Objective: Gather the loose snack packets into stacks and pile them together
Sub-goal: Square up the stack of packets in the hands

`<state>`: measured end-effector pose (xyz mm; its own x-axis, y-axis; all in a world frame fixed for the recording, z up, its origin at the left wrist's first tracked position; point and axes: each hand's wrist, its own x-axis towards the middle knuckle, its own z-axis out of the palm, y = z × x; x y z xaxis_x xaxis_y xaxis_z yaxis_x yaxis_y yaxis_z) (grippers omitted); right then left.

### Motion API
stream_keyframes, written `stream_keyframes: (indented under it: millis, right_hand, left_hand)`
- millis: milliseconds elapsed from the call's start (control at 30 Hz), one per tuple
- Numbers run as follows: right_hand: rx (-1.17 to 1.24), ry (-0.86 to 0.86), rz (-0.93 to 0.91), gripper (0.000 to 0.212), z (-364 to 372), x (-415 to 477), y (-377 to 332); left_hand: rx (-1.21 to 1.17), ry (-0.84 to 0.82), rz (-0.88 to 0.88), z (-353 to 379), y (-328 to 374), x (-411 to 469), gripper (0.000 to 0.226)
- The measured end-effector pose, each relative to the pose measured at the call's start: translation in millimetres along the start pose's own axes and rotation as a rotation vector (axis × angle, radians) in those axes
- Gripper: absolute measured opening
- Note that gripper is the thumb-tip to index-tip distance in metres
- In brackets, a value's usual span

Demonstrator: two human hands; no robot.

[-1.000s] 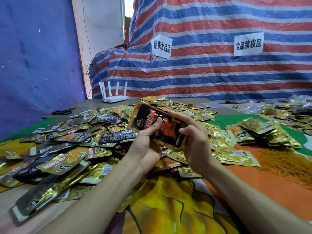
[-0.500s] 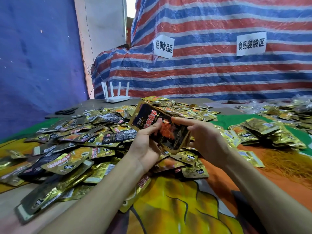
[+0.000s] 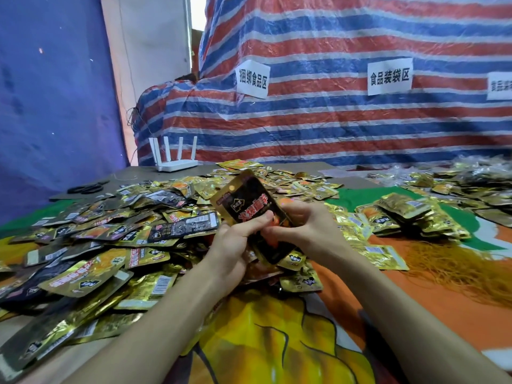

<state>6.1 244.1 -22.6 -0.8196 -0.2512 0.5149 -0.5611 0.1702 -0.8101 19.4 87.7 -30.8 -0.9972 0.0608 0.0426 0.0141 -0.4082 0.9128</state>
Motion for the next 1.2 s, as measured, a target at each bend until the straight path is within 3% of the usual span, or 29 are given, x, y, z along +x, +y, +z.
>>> stream_keyframes:
  millis: [233, 400, 600, 767, 867, 967, 1033, 1100, 1200]
  right_hand:
    - [-0.118, 0.065, 0.155, 0.01, -31, -6, -12]
    - [-0.363, 0.365, 0.393, 0.021, -95, 9, -2]
    - [-0.867, 0.618, 0.567, 0.035, -153, 25, 32]
    - [-1.211, 0.566, 0.627, 0.046, -153, 23, 63]
    - [-1.355, 0.581, 0.662, 0.044, -147, 24, 64]
    - [-1.381, 0.595, 0.602, 0.055, -141, 25, 62]
    - [-1.305, 0.568, 0.427, 0.058, -130, 25, 59]
    - [-1.164, 0.469, 0.259, 0.059, -111, 25, 52]
    - [-0.966, 0.233, 0.156, 0.065, -73, 26, 40]
  left_hand:
    - [0.118, -0.113, 0.083, 4, -3, -1, 0.07]
    - [0.221, -0.099, 0.17, 4, 0, -3, 0.052]
    - [0.275, -0.151, 0.218, 6, -4, -5, 0.044]
    - [0.291, -0.113, 0.24, 3, -5, -1, 0.018]
    - [0.296, -0.108, 0.242, 4, -5, -1, 0.016]
    - [0.364, -0.104, 0.288, 3, -4, -4, 0.013]
    - [0.527, -0.095, 0.389, 2, -2, -6, 0.011]
    - [0.725, -0.078, 0.505, 0, 2, -8, 0.015]
    - [0.932, 0.005, 0.546, -4, 14, -8, 0.02]
